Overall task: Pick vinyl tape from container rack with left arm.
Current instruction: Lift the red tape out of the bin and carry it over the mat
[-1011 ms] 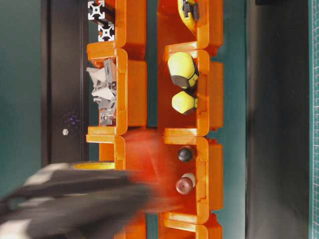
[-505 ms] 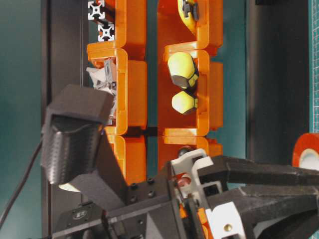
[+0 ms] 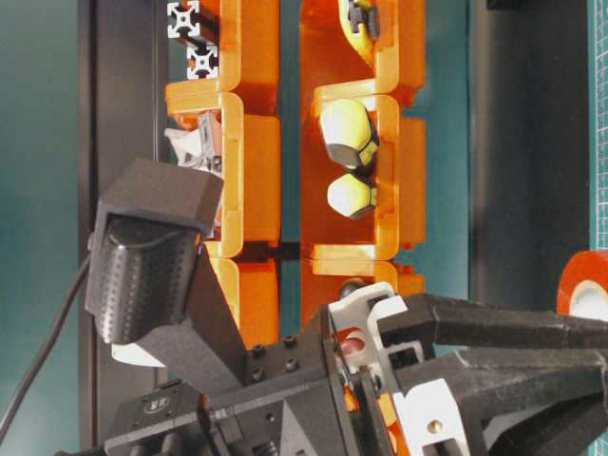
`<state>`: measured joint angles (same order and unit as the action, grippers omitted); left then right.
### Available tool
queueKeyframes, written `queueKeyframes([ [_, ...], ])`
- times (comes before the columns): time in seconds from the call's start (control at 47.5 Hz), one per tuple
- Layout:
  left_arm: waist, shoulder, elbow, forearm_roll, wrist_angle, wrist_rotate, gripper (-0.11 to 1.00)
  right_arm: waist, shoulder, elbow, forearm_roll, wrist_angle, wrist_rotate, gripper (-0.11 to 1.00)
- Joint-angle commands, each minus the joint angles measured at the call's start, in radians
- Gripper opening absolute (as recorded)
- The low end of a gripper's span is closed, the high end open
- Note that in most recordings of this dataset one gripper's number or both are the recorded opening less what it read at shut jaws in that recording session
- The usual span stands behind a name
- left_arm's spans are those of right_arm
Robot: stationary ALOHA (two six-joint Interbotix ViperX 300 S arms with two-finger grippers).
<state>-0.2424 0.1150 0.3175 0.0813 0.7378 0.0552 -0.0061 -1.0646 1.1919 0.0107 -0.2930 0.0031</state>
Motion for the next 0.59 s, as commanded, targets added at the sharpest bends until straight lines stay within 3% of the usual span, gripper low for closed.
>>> queueKeyframes([
  [0.0, 0.006, -0.021, -0.014, 0.002, -0.005, 0.002, 0.19, -0.002, 0.006, -0.028, 0.003, -0.005, 0.002, 0.0],
  [0.126, 0.012, -0.023, -0.014, 0.002, -0.005, -0.002, 0.25, -0.002, 0.006, -0.028, 0.003, -0.005, 0.002, 0.0],
  [0.274, 0.014, -0.037, -0.014, 0.0, -0.005, 0.0, 0.67, 0.0, 0.006, -0.028, 0.003, -0.003, 0.0, 0.0],
  [0.358, 0.015, -0.043, -0.012, 0.002, -0.005, 0.0, 0.86, -0.002, 0.006, -0.026, 0.003, -0.002, 0.0, 0.0],
  [0.421, 0.014, -0.046, -0.012, 0.002, -0.005, 0.0, 0.9, -0.002, 0.006, -0.026, 0.003, 0.0, 0.0, 0.0],
  [0.568, 0.014, -0.063, -0.008, 0.0, -0.005, 0.002, 0.87, -0.002, 0.006, -0.026, 0.003, 0.002, 0.0, 0.0],
])
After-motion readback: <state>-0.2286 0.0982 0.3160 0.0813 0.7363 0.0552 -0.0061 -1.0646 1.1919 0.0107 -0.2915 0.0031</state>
